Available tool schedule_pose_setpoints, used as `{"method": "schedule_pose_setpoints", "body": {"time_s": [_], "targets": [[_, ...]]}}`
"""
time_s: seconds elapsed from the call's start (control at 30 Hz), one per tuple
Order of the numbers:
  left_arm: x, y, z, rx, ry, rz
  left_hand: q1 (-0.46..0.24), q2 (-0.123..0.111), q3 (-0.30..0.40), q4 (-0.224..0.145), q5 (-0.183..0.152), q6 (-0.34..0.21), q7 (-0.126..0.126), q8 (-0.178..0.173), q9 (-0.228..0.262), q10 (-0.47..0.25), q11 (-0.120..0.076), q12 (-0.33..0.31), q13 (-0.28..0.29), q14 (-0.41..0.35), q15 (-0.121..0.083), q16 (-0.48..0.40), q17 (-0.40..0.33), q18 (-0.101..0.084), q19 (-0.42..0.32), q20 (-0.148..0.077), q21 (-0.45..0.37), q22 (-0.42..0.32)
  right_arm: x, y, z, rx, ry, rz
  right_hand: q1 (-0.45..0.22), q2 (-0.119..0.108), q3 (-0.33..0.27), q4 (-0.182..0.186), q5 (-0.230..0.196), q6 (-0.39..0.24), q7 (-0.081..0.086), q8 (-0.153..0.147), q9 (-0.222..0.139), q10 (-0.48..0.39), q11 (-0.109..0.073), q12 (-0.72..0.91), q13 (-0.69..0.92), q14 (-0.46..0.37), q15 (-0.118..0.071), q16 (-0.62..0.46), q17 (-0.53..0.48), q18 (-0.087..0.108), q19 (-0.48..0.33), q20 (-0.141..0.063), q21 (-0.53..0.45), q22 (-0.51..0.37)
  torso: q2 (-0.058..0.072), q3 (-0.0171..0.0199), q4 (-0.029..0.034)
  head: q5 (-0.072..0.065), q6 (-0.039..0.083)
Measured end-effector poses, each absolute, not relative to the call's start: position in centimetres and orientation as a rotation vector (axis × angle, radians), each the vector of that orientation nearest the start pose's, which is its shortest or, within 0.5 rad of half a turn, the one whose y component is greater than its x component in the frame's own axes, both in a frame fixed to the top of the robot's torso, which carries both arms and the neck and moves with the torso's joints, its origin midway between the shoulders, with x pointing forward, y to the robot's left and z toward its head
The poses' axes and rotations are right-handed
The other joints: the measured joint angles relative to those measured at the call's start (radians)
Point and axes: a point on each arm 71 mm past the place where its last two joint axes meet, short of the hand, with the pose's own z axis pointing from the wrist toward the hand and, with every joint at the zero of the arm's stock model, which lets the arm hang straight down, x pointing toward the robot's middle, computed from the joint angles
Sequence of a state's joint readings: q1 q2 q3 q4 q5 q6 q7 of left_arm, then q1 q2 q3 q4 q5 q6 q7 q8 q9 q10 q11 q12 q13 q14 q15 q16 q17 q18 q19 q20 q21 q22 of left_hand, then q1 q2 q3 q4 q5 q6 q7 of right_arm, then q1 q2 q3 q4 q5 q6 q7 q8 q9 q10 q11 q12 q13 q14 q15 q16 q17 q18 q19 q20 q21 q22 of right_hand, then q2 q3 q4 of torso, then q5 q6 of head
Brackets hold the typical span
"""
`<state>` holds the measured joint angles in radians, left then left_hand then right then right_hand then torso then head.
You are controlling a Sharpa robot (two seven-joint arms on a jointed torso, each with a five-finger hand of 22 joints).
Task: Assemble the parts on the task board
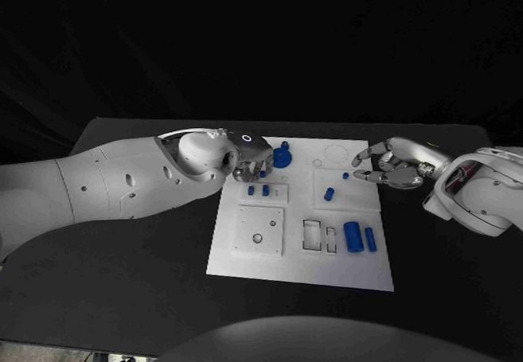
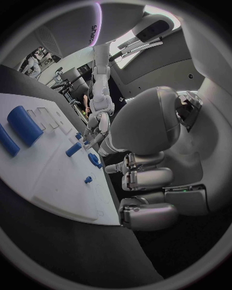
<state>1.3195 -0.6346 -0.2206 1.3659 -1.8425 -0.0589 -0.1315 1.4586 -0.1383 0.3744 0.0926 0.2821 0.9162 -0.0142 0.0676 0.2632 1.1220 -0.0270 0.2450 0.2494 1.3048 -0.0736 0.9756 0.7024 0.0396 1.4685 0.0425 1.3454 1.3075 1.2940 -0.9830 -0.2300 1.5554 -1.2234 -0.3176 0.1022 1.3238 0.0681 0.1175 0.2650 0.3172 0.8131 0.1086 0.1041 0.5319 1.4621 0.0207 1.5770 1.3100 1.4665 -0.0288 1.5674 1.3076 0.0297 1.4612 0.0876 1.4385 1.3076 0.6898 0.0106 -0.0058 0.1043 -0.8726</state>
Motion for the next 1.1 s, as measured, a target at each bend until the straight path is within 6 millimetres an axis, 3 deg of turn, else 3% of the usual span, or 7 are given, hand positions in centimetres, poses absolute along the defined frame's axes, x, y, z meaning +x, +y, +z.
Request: {"method": "schedule_pose_setpoints", "body": {"time_s": [0.37, 0.53, 0.67, 0.83, 0.93, 1.1], "targets": [[50.5, 14.6, -21.0, 0.75, 1.742, -0.303, -0.02, -0.012, -0.002, 0.026, -0.074, -0.144, -0.058, 0.0, -0.032, -0.007, 0.014, -0.019, -0.021, -0.004, 0.004, 0.0, -0.025, 0.0, -0.004, 0.004, -0.002, 0.0, 46.3, -25.6, -20.3, -0.08, 1.764, 0.768, 0.0, 0.0, 0.0, 0.0, 0.0, 0.0, 0.0, 0.0, 0.0, 0.0, 0.0, 0.0, 0.0, 0.0, 0.0, 0.0, 0.0, 0.0, 0.0, 0.0, 0.0, 0.0, 0.0, 0.0, -0.0006, 0.003, 0.0], [50.5, 15.2, -20.9, 0.74, 1.73, -0.293, -0.024, -0.016, -0.021, 0.045, -0.088, -0.197, -0.086, 0.0, -0.05, -0.044, 0.025, -0.046, -0.037, -0.007, 0.007, 0.013, -0.029, 0.0, -0.004, 0.004, -0.006, 0.0, 46.2, -25.8, -20.3, -0.078, 1.764, 0.765, 0.0, 0.0, 0.0, 0.0, 0.0, 0.0, 0.0, -0.004, 0.0, 0.0, 0.0, 0.0, 0.0, 0.0, 0.0, 0.0, 0.0, 0.0, 0.0, 0.0, 0.0, 0.0, 0.0, -0.0001, -0.0006, 0.001, 0.0], [50.5, 16.0, -20.8, 0.733, 1.725, -0.273, -0.015, -0.033, -0.039, 0.071, -0.102, -0.198, -0.088, 0.002, -0.057, -0.077, 0.03, -0.061, -0.049, -0.003, 0.011, 0.023, -0.021, 0.0, -0.004, 0.004, 0.001, 0.0, 46.2, -26.0, -20.2, -0.075, 1.763, 0.761, 0.0, 0.0, -0.004, 0.004, -0.008, 0.003, -0.003, -0.004, 0.0, 0.0, 0.0, 0.0, 0.0, 0.0, 0.0, 0.0, 0.0, 0.0, 0.0, 0.0, 0.011, 0.0, 0.0, -0.0003, -0.0001, 0.001, 0.0], [50.5, 17.9, -20.3, 0.709, 1.711, -0.242, -0.008, -0.04, -0.046, 0.117, -0.162, -0.198, -0.089, 0.016, -0.063, -0.099, 0.03, -0.066, -0.06, 0.003, 0.012, 0.029, -0.025, 0.0, -0.004, 0.004, 0.006, 0.0, 46.1, -26.2, -20.2, -0.071, 1.76, 0.758, -0.004, -0.004, -0.008, 0.008, -0.02, 0.004, -0.004, -0.004, 0.0, 0.0, 0.0, 0.0, 0.0, 0.0, 0.0, 0.0, 0.0, 0.0, 0.0, 0.0, 0.03, 0.0, 0.0, -0.0002, 0.0, 0.001, 0.0], [50.5, 19.3, -19.6, 0.684, 1.685, -0.232, -0.003, -0.045, -0.044, 0.138, -0.185, -0.168, -0.095, 0.037, -0.063, -0.124, 0.03, -0.071, -0.065, 0.004, 0.011, 0.029, -0.036, 0.0, -0.004, 0.004, 0.009, 0.0, 46.1, -26.3, -20.2, -0.07, 1.757, 0.757, -0.008, -0.008, -0.011, 0.011, -0.029, 0.007, -0.007, -0.004, 0.0, 0.0, 0.0, 0.0, 0.0, 0.0, 0.0, 0.0, 0.0, 0.0, 0.004, -0.004, 0.031, 0.0, 0.0, -0.0003, 0.0003, 0.0, 0.0], [50.5, 21.5, -18.0, 0.639, 1.613, -0.236, 0.007, -0.054, -0.024, 0.165, -0.188, -0.104, -0.099, 0.066, -0.066, -0.202, 0.021, -0.089, -0.09, 0.007, 0.008, 0.017, -0.069, 0.0, -0.004, 0.004, 0.001, 0.0, 46.1, -26.5, -20.1, -0.066, 1.749, 0.754, -0.001, -0.014, -0.003, -0.002, -0.017, 0.039, -0.008, -0.004, 0.001, 0.003, -0.004, -0.088, 0.005, 0.0, -0.008, -0.018, 0.0, 0.0, -0.006, -0.016, -0.017, 0.0, -0.001, -0.0007, 0.0005, -0.001, 0.0]]}}
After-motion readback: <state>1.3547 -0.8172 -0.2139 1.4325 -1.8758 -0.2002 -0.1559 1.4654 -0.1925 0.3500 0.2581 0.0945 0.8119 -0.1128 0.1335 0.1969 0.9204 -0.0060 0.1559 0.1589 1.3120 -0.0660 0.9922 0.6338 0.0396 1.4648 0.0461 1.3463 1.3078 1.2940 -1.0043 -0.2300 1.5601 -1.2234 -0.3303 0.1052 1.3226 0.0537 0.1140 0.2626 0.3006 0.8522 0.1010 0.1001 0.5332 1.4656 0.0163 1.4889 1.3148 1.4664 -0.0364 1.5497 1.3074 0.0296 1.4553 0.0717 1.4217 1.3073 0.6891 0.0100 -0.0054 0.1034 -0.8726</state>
